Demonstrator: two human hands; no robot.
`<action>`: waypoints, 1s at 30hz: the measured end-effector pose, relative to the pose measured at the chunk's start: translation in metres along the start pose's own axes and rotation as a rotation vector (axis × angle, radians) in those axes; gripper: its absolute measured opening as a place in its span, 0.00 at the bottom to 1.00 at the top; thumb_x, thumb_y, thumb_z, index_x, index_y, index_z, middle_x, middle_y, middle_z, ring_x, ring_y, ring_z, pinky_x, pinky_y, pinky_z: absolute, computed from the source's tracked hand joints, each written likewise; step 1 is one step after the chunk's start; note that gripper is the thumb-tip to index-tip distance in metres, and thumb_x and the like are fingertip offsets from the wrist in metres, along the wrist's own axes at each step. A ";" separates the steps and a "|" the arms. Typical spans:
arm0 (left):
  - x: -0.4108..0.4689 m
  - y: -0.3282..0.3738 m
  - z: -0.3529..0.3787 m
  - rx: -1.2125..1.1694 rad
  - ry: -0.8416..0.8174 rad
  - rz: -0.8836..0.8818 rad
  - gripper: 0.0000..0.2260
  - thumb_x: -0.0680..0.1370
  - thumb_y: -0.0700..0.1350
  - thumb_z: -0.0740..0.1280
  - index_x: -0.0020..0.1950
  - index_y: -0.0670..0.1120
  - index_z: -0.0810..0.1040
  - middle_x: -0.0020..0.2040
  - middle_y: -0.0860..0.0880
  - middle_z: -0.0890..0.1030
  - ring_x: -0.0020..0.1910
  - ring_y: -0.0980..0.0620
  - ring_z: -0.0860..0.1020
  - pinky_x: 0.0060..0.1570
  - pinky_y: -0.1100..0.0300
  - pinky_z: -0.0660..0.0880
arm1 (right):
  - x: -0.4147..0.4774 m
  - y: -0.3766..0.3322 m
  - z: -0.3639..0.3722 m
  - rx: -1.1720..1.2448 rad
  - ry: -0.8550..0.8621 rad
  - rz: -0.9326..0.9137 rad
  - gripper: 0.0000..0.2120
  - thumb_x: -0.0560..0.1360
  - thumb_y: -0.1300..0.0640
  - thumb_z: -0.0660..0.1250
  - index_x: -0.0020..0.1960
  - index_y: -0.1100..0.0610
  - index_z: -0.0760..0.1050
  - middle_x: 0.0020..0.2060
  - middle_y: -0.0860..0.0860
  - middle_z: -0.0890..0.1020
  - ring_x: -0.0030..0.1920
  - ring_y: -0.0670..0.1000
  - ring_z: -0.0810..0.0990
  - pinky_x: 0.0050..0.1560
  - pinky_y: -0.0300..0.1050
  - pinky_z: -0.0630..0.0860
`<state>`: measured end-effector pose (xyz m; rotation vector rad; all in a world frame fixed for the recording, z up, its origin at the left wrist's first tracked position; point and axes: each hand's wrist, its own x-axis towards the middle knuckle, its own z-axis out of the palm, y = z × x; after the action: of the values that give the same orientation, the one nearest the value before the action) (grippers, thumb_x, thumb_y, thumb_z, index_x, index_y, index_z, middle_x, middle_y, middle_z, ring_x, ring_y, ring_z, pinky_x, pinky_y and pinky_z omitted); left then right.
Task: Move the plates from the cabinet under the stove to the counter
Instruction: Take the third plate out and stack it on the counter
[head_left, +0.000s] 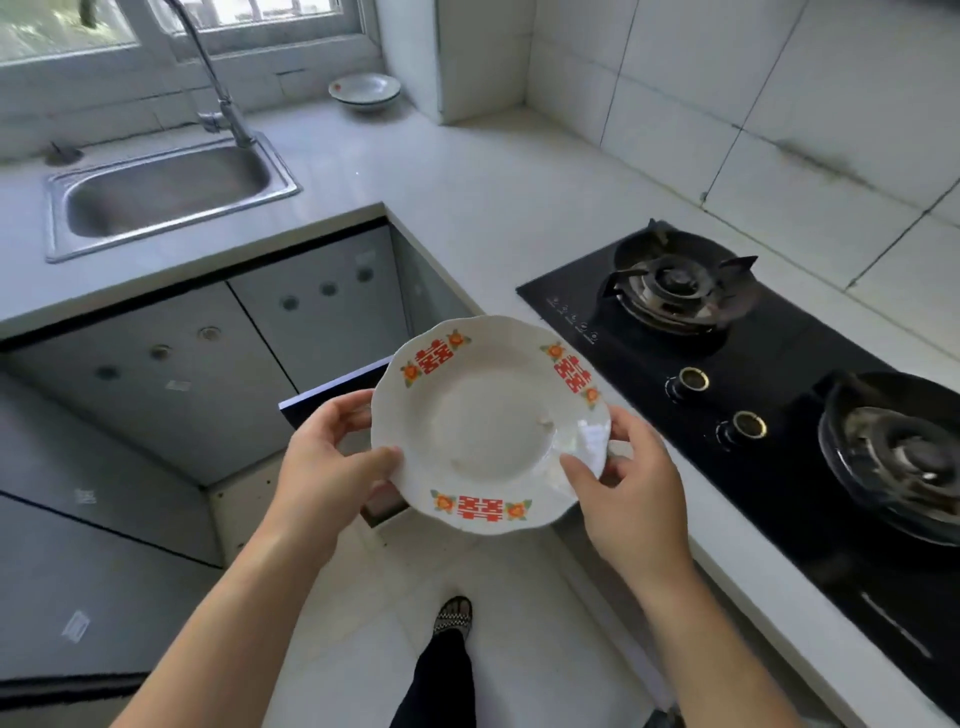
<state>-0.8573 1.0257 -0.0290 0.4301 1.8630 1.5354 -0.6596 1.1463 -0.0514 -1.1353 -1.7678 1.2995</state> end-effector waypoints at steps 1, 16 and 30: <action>-0.007 0.004 0.000 -0.011 -0.009 0.004 0.23 0.69 0.29 0.68 0.59 0.51 0.77 0.55 0.50 0.80 0.44 0.56 0.82 0.35 0.58 0.80 | -0.006 -0.006 -0.005 0.001 0.010 -0.016 0.24 0.70 0.60 0.72 0.50 0.32 0.69 0.52 0.40 0.77 0.47 0.41 0.80 0.41 0.35 0.79; -0.035 0.042 -0.049 -0.205 -0.032 0.010 0.22 0.69 0.29 0.69 0.56 0.50 0.78 0.52 0.51 0.82 0.44 0.54 0.83 0.33 0.61 0.79 | -0.026 -0.066 0.004 0.042 -0.021 -0.046 0.20 0.69 0.61 0.73 0.46 0.37 0.72 0.45 0.37 0.80 0.43 0.41 0.83 0.34 0.33 0.78; 0.044 0.064 -0.239 -0.221 0.234 0.067 0.22 0.70 0.31 0.70 0.59 0.52 0.77 0.55 0.51 0.81 0.48 0.49 0.83 0.36 0.57 0.81 | 0.036 -0.132 0.223 0.118 -0.227 -0.062 0.23 0.69 0.59 0.73 0.60 0.44 0.71 0.50 0.39 0.79 0.44 0.40 0.81 0.35 0.35 0.79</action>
<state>-1.0613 0.8951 0.0373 0.2207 1.8373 1.8818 -0.9037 1.0757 0.0112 -0.8896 -1.8434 1.5233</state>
